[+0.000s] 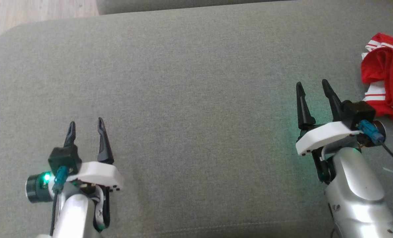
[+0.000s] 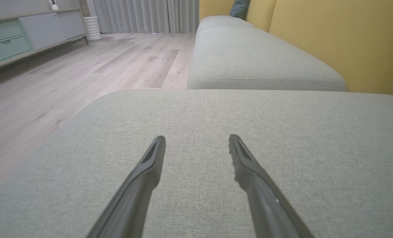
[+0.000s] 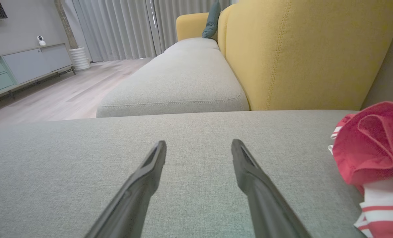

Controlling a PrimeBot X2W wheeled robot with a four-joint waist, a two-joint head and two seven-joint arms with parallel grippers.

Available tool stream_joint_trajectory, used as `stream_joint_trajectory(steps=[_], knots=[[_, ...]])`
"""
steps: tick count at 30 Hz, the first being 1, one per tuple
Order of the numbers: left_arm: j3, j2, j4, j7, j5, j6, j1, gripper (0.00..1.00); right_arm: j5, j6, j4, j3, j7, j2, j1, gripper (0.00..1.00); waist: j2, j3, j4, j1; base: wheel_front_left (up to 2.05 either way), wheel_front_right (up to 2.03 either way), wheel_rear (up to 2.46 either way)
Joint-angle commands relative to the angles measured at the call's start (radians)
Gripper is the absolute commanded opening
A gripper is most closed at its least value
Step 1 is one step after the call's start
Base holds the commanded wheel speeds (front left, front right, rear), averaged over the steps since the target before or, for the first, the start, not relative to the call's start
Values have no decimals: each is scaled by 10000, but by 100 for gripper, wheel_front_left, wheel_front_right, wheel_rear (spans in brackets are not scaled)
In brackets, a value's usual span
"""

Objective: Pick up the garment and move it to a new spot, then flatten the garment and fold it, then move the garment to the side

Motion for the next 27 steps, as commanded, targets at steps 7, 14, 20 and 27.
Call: stream_joint_trajectory(steps=[7, 14, 20, 27], knots=[[577, 77, -384, -122, -148, -224, 0, 100, 318, 65, -359, 478, -106, 100, 7, 100, 0, -122, 14, 0, 0, 0, 0], [336, 0, -116, 1, -313, -457, 258, 0, 323, 0, -62, 371, 0, 0, 94, 0, 0, -136, 18, 0, 0, 0, 0], [390, -21, 369, 126, -599, -504, 401, 0, 598, -1, 322, 288, 138, 8, 484, 0, 0, -172, 32, 0, 0, 0, 0], [495, -15, 301, 324, -1431, -655, 417, 0, 1449, 3, 61, 191, 340, 13, 668, 0, 0, -258, 63, 0, 0, 0, 0]])
